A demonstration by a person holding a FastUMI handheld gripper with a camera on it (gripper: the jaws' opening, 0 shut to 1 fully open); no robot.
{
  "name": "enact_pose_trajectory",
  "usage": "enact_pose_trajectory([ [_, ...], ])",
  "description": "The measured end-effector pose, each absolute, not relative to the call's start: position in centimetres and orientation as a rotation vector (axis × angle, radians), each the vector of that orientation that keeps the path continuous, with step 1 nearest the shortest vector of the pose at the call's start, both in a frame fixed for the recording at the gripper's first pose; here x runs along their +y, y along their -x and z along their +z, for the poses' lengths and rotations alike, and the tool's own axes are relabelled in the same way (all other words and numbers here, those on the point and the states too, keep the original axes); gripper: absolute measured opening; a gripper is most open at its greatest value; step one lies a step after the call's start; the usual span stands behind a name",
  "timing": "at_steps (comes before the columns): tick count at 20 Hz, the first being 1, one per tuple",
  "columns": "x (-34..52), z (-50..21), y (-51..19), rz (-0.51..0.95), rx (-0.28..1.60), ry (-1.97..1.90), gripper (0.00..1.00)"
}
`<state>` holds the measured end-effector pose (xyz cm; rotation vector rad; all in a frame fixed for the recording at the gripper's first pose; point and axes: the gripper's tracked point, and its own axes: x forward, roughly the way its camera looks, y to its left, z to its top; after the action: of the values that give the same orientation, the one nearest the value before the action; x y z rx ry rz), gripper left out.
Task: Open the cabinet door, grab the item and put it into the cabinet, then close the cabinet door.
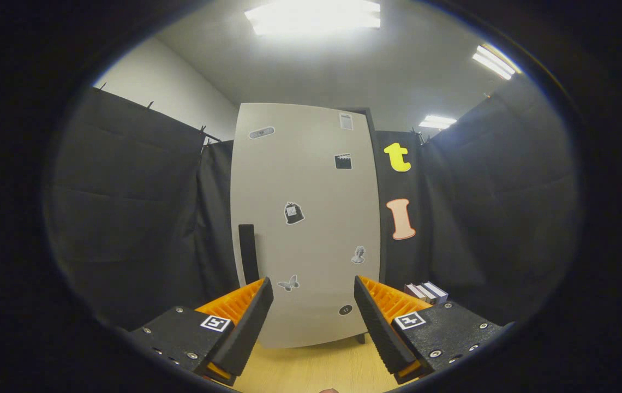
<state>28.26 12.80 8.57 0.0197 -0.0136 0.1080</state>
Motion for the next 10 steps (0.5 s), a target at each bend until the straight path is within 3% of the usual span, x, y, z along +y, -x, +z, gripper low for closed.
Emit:
enact_pose_trajectory([
  [10, 10.8, 6.9, -22.2, 0.071, -0.071, -0.023, 0.93],
])
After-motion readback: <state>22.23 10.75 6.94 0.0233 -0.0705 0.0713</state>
